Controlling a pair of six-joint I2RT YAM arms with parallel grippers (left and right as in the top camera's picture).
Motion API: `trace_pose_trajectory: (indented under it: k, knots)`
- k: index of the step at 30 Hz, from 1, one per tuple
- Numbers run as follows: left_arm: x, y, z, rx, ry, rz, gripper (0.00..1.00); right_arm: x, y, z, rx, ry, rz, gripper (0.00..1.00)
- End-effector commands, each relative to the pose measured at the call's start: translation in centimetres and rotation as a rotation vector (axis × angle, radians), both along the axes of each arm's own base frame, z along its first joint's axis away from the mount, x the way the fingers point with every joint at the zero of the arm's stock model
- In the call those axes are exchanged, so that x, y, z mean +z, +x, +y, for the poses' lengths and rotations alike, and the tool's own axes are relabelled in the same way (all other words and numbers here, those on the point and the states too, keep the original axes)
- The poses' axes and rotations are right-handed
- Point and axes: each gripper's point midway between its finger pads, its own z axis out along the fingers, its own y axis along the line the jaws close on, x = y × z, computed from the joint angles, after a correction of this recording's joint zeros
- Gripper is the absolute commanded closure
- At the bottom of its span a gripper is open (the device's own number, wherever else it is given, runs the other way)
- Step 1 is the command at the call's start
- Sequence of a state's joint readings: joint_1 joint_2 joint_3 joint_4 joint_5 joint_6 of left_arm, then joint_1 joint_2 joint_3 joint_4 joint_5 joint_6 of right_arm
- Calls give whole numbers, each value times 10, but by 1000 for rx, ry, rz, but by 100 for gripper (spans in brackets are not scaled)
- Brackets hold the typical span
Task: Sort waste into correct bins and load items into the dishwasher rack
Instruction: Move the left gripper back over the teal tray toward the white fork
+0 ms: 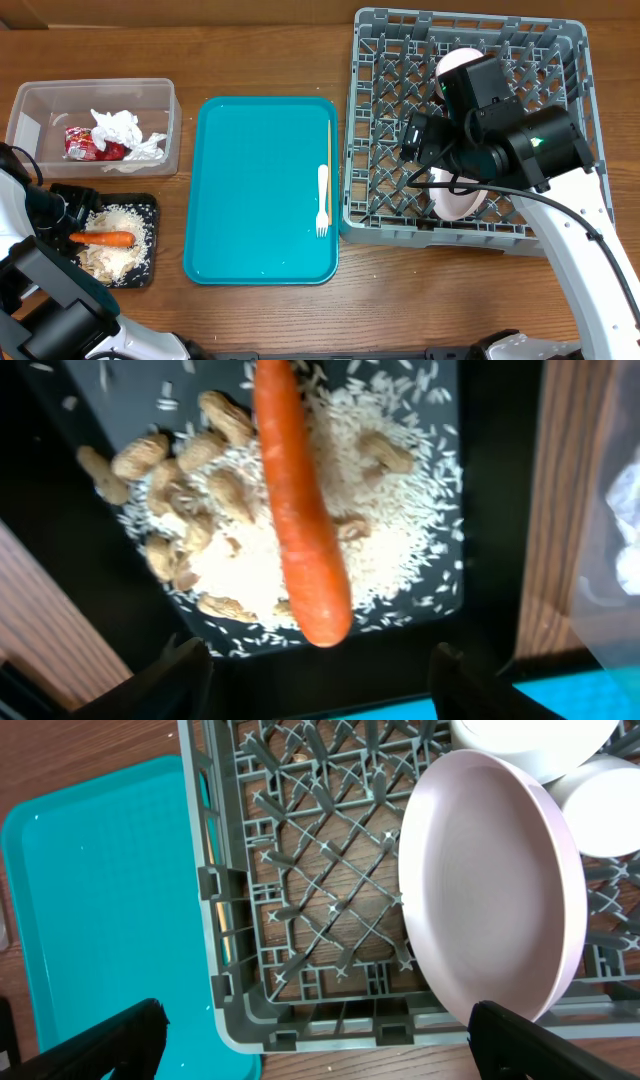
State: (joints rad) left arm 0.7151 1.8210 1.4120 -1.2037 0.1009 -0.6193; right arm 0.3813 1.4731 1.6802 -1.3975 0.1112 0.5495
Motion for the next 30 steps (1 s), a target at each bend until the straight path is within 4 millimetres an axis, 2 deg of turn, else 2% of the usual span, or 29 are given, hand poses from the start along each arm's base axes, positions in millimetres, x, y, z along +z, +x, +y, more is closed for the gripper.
trace_pose_trajectory:
  k: [1, 5, 7, 9, 10, 12, 14, 16, 17, 20, 21, 23, 24, 26, 27, 29, 30]
  knots:
    - [11, 14, -11, -83, -61, -108, 27, 6, 3, -1, -4, -2, -24, 0]
    - [25, 19, -13, -108, -65, -147, 28, 6, 3, -1, -4, -2, -24, 0]
    - [40, 25, -16, -134, -58, -199, 30, 6, 3, -1, -4, -2, -24, 0]
    - [62, 31, -20, -158, -39, -262, 30, 6, 3, -1, -4, -2, -24, 0]
    - [84, 36, -25, -196, -10, -328, 30, 6, 3, -1, -4, -2, -24, 0]
    - [112, 42, -37, -256, 19, -418, 29, 6, 3, -1, -4, -2, -24, 0]
    - [138, 47, -56, -342, 38, -517, 28, 6, 3, -1, -4, -2, -24, 0]
    - [162, 53, -82, -463, 62, -609, 24, 6, 3, -1, -4, -2, -24, 0]
    - [176, 55, -103, -553, 83, -652, 21, 6, 3, -1, -4, -2, -24, 0]
    - [192, 58, -155, -747, 85, -707, 16, 6, 3, -1, -4, -2, -24, 0]
    - [193, 59, -169, -790, 75, -715, 12, 6, 3, -1, -4, -2, -24, 0]
    - [192, 62, -225, -959, 14, -734, 2, 6, 3, -1, -4, -2, -24, 0]
    - [190, 64, -242, -1004, -1, -732, 0, 6, 3, -1, -4, -2, -24, 0]
    - [177, 69, -270, -1033, -1, -680, 0, 6, 3, -1, -4, -2, -24, 0]
    - [160, 75, -290, -1032, 25, -606, 0, 6, 3, -1, -4, -2, -24, 0]
    - [143, 81, -313, -1069, 36, -562, 0, 6, 3, -1, -4, -2, -24, 0]
    - [131, 85, -334, -1127, 28, -549, 0, 6, 3, -1, -4, -2, -24, 0]
